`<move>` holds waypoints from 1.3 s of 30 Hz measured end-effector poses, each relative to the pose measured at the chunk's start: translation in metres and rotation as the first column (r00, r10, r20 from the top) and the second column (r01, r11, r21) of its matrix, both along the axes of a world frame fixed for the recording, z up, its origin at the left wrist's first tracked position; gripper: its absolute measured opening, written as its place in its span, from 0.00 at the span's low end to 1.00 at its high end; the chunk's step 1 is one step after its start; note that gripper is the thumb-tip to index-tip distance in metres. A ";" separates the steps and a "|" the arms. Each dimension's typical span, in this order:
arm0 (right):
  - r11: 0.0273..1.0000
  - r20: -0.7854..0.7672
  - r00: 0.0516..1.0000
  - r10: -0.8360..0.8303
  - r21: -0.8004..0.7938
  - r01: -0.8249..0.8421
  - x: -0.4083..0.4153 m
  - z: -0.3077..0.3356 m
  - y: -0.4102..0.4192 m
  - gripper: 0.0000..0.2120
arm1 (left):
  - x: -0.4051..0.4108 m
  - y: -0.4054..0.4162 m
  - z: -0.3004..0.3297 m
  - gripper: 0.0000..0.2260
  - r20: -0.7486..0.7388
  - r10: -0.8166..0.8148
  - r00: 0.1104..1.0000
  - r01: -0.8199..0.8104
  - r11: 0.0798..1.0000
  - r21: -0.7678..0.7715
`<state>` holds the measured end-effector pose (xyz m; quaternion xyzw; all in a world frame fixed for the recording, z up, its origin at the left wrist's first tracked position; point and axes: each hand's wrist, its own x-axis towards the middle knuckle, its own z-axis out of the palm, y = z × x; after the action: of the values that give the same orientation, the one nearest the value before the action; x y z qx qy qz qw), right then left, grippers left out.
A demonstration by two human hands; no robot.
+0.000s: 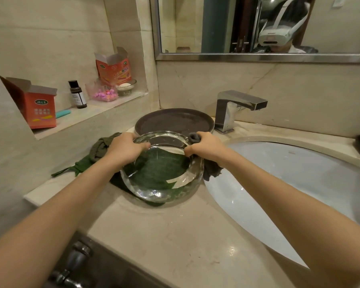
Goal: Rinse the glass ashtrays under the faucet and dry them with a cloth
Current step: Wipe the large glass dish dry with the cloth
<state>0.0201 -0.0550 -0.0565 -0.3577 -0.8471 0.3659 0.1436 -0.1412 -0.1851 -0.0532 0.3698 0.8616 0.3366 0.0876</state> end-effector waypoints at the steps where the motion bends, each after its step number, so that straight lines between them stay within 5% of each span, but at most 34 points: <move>1: 0.998 -0.010 1.000 0.007 -0.059 -0.007 0.004 0.003 0.001 0.17 | 0.002 0.001 0.002 0.11 0.003 -0.011 1.000 0.011 0.999 0.038; 8: 0.993 -0.109 0.994 -0.014 -0.116 0.001 0.013 -0.001 0.002 0.10 | 0.012 0.004 0.009 0.14 -0.072 -0.073 0.995 0.080 0.992 0.096; 18: 0.998 -0.152 0.987 -0.056 0.031 0.062 0.007 -0.015 -0.001 0.17 | 0.011 0.009 0.003 0.16 -0.069 -0.065 0.995 0.065 0.998 -0.009; 23: 0.979 -0.139 0.985 -0.101 -0.192 0.073 0.010 -0.012 0.001 0.22 | 0.014 0.005 0.006 0.16 -0.075 -0.053 0.996 0.057 0.996 0.062; 28: 0.948 -0.235 0.968 -0.090 -0.318 0.011 0.019 -0.001 -0.002 0.09 | 0.025 0.002 0.018 0.19 -0.155 -0.075 0.985 0.100 0.981 0.163; 34: 0.983 -0.400 0.916 -0.011 -0.171 -0.063 0.033 0.018 -0.006 0.13 | 0.037 -0.001 0.031 0.20 -0.221 -0.072 0.973 0.145 0.931 0.334; 39: 0.998 -0.546 0.837 -0.036 0.018 0.055 0.037 0.033 -0.011 0.17 | 0.044 0.004 0.038 0.20 -0.213 -0.112 0.971 0.205 0.849 0.488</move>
<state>0.0570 -0.0660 -0.0240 -0.2563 -0.7684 0.4351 0.3932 -0.0970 -0.1812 -0.0148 0.4781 0.7136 0.5083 -0.0615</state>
